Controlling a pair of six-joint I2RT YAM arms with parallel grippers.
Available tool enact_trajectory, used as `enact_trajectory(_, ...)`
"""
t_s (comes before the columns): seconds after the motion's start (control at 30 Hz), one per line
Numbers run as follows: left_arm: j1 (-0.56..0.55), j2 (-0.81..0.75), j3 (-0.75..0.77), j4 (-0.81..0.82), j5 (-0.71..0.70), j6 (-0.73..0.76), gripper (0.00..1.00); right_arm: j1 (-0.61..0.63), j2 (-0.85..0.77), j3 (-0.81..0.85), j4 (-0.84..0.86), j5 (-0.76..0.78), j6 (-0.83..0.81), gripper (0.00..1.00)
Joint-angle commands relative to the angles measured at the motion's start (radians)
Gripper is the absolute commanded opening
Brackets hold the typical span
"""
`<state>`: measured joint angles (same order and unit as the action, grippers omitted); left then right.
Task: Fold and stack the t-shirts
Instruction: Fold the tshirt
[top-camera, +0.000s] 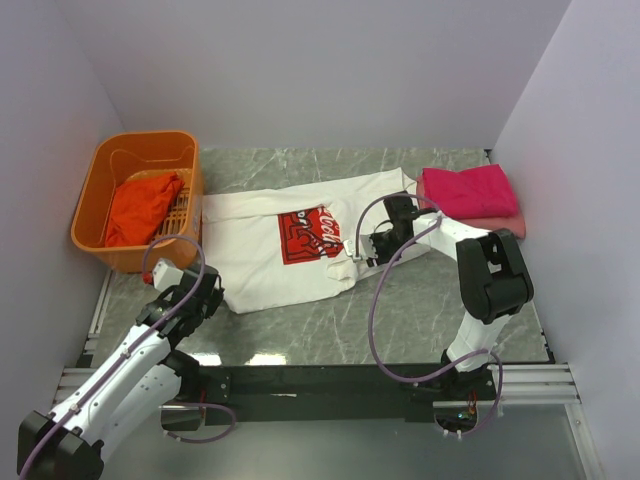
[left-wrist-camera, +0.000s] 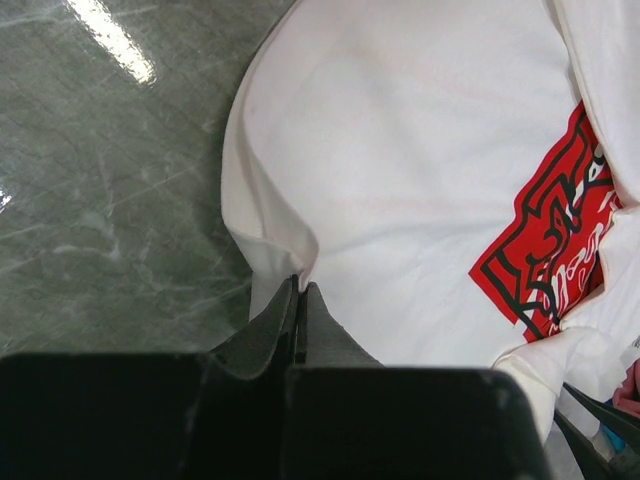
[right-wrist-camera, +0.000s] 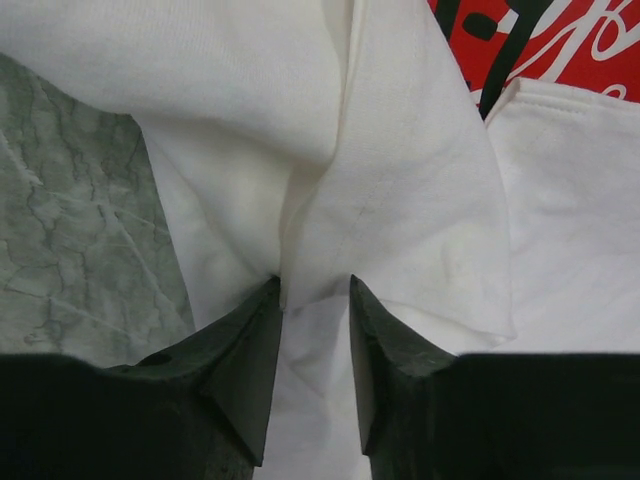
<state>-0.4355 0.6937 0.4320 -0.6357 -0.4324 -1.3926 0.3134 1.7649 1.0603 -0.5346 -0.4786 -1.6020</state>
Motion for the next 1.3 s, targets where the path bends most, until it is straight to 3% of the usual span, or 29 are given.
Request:
enact_trajectory(0.0,0.001,-0.011,0.001,0.013,0.007,-0.003,0.00,0.010,0.016,0.027,0.018,0.006,0.004,0.38)
enact_trajectory(0.3,0.001,-0.003,-0.004,0.022,0.012,-0.003,0.01,0.007,-0.001,0.024,0.024,0.034,0.010,0.20)
enact_trajectory(0.77,0.001,-0.007,0.001,0.019,0.008,-0.002,0.01,-0.013,-0.100,0.046,-0.028,-0.025,0.024,0.19)
enact_trajectory(1.07,0.001,-0.003,0.007,0.016,0.004,0.003,0.00,-0.013,-0.105,0.035,-0.044,-0.015,0.022,0.23)
enact_trajectory(1.27,0.003,-0.002,0.008,0.018,0.004,0.003,0.00,-0.014,-0.091,0.023,-0.041,-0.005,0.027,0.20)
